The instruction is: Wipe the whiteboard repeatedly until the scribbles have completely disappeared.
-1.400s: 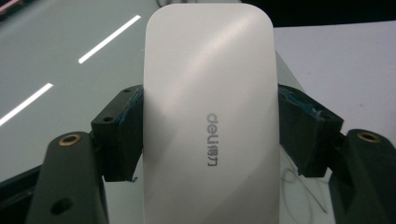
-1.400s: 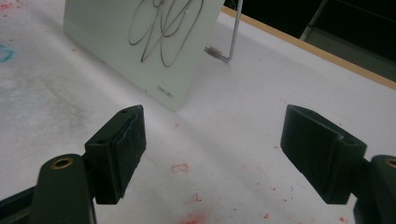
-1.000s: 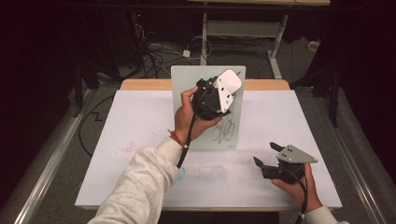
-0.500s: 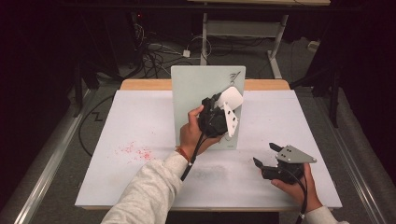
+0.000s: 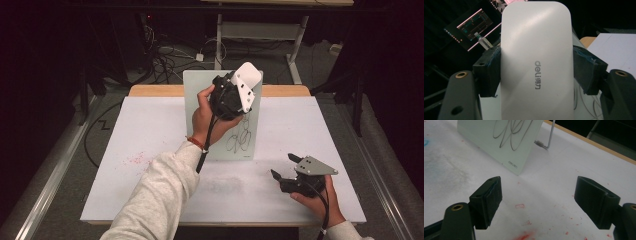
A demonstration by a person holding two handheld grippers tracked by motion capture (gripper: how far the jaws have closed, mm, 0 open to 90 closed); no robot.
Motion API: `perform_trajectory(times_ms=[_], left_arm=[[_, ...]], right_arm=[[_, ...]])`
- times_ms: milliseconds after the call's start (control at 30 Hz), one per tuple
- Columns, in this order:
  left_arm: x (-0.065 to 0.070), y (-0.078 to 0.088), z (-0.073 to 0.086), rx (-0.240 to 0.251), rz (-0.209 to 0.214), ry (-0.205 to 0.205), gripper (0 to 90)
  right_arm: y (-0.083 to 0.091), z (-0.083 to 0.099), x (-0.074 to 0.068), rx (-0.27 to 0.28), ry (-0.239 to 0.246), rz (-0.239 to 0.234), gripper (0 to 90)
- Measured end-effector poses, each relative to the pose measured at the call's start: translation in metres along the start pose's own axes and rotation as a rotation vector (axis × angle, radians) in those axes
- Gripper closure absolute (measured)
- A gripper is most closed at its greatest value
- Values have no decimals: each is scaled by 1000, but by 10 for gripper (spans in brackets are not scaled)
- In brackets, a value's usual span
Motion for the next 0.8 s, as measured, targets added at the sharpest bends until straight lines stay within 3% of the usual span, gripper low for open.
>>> perform_trajectory(times_ms=[300, 333, 433, 533, 567, 600, 633, 700, 800], left_arm=[[49, -5, 21, -6, 18, -85, 293], [55, -5, 24, -15, 26, -80, 293], [62, -6, 29, -25, 15, -110, 293], [57, -5, 25, -21, 42, -89, 293], [53, -5, 23, -20, 28, -92, 293], [41, -4, 17, -21, -15, -95, 293], [41, -4, 17, -21, -15, -95, 293], [28, -3, 10, -7, 6, -52, 293], [12, -2, 2, -4, -19, -20, 293]], right_arm=[[1, 0, -1, 2, 10, -8, 230], [1, 0, -1, 2, 10, -8, 230], [0, 0, -1, -2, 15, -9, 230], [0, 0, -2, -4, 17, -9, 230], [0, 0, -2, -4, 19, -8, 231], [0, 0, -2, -4, 16, -5, 231], [0, 0, -1, -5, 17, -7, 231], [0, 1, -1, -7, 14, -8, 231], [0, 1, 0, -7, 8, -10, 231]])
Point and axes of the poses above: each handheld gripper's, and its own axes: y roughly backward along the jaws, z roughly out of its underside, x roughly to its right, the point moved 7 cm from there along -y, roughly forward along the jaws, and after that the axes turned 4 degrees about -x, right-handed, at the moved point
